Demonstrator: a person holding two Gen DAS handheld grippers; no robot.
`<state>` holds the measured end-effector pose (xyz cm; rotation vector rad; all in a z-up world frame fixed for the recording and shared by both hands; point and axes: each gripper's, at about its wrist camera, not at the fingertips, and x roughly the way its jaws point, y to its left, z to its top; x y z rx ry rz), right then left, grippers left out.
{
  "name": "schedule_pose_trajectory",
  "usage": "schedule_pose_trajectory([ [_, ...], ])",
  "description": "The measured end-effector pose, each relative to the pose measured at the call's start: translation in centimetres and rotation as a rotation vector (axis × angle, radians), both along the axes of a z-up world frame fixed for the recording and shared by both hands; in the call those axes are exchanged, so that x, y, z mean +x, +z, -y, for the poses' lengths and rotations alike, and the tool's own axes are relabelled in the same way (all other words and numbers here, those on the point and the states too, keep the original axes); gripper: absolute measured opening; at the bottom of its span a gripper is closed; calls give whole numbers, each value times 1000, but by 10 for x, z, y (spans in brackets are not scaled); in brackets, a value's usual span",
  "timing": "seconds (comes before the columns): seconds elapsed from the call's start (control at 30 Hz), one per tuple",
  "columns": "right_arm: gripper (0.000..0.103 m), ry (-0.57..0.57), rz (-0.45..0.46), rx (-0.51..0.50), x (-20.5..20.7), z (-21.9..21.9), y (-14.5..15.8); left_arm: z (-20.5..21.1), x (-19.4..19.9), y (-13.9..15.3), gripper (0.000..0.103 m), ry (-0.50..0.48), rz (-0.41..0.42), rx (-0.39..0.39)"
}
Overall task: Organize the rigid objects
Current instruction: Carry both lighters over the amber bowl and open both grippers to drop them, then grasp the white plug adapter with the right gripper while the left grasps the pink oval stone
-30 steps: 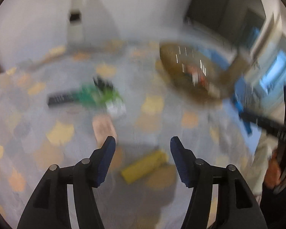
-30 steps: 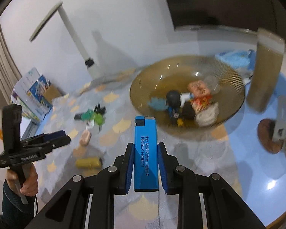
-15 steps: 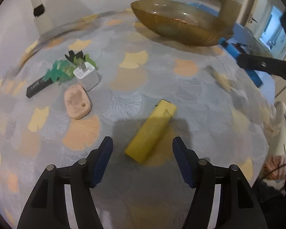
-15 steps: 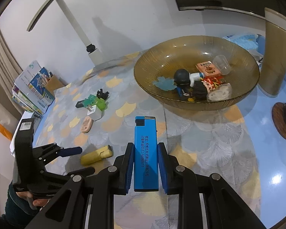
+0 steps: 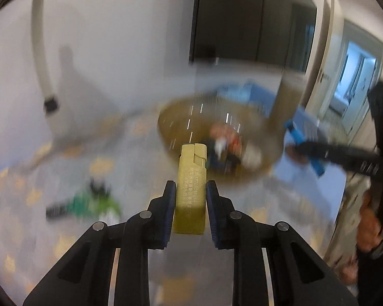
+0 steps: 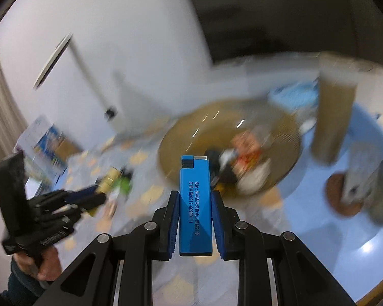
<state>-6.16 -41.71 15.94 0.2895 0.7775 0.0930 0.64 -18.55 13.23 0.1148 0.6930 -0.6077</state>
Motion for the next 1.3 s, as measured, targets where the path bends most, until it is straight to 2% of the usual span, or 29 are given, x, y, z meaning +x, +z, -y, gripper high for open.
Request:
schedule_pose_trajectory([
  [0.07, 23, -73, 1, -15, 14, 18, 6, 19, 22, 8, 21, -2, 4, -17],
  [0.2, 23, -157, -95, -5, 49, 45, -13, 62, 71, -12, 21, -28, -126, -33],
  [0.27, 23, -171, -144, -10, 62, 49, -25, 74, 83, -24, 21, -37, -173, -45],
  [0.33, 23, -166, -170, -1, 73, 50, -35, 80, 82, -29, 23, -32, -175, -89],
  [0.4, 25, -179, -190, -18, 79, 51, -40, 77, 77, -27, 54, 9, -146, -112],
  [0.47, 28, -187, -188, -35, 77, 52, -39, 67, 68, -20, 69, 73, -84, -114],
  [0.5, 31, -184, -178, -31, 74, 52, -37, 63, 63, -17, 69, 87, -57, -112],
  [0.57, 52, -179, -154, -13, 66, 50, -33, 48, 52, -10, 69, 124, -22, -87],
  [0.63, 61, -172, -132, 7, 58, 47, -29, 28, 40, -6, 69, 173, -4, -82],
  [0.8, 61, -96, -97, 58, 43, 15, -17, -18, 12, 2, 69, 271, 25, -76],
  [0.97, 61, 18, -79, 43, 38, -40, -3, -57, -15, 12, 69, 329, 64, -75],
  [1.07, 61, 79, -85, -4, 35, -78, -3, -81, -25, 13, 69, 351, 66, -88],
  [1.2, 62, 152, -106, -18, 36, -119, -23, -111, -30, -3, 69, 405, 38, -78],
  [1.3, 62, 174, -116, -89, 36, -145, -60, -129, -29, -24, 69, 460, -3, -50],
])
